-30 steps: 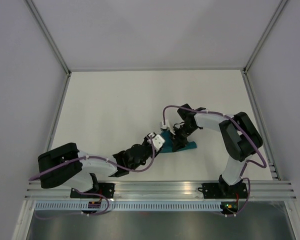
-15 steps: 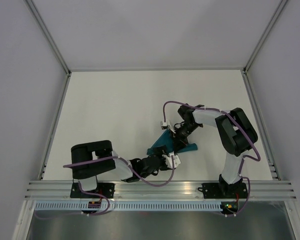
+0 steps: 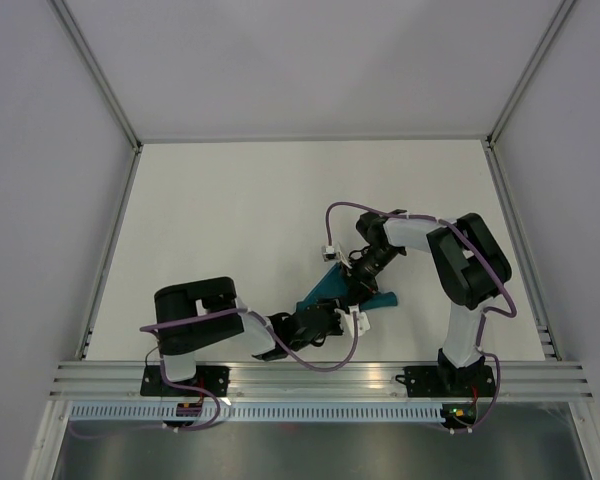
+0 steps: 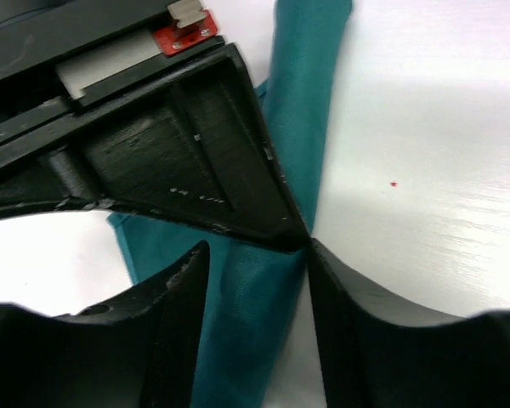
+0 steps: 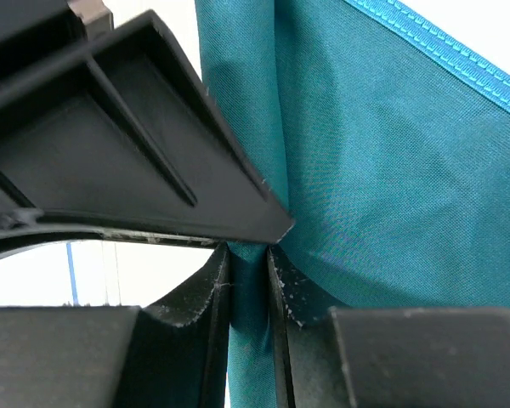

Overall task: Fold the napkin, place the utensils inside, and roll it up
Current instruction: Roll the napkin with the utensil

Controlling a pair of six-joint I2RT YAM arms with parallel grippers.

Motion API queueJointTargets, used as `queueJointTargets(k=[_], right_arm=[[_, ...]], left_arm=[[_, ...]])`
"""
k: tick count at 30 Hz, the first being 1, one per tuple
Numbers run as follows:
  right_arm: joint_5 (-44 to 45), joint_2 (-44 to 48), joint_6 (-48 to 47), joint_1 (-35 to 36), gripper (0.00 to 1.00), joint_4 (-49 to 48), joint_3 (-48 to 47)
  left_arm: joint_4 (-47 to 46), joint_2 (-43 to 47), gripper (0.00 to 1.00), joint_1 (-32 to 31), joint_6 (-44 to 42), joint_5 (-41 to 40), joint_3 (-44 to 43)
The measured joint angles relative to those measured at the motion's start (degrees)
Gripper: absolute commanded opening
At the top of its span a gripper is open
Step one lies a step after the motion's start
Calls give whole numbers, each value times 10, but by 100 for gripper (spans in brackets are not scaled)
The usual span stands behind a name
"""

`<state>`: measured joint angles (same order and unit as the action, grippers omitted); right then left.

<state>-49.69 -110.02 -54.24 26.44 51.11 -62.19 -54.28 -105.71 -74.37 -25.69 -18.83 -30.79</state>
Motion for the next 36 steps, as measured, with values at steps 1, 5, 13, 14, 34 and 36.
queueJointTargets(k=[1,5,13,14,34,36], right_arm=[[0,-1,0,0,14,2,-1],[0,-4,0,0,15,8,-5],[1,-4,-2,-4,37,13,-5],[1,-3,-2,-5,40,13,-5],[68,178,1,-65,54,-49,29],[74,228,1,-64,56,-75,64]], left_arm=[[10,2,42,2,4,10,-2],[54,12,24,11,25,47,-12],[106,30,2,37,58,111,-24],[110,31,2,41,63,119,-26],[216,27,2,195,246,412,-87],[221,16,2,208,267,444,-98]])
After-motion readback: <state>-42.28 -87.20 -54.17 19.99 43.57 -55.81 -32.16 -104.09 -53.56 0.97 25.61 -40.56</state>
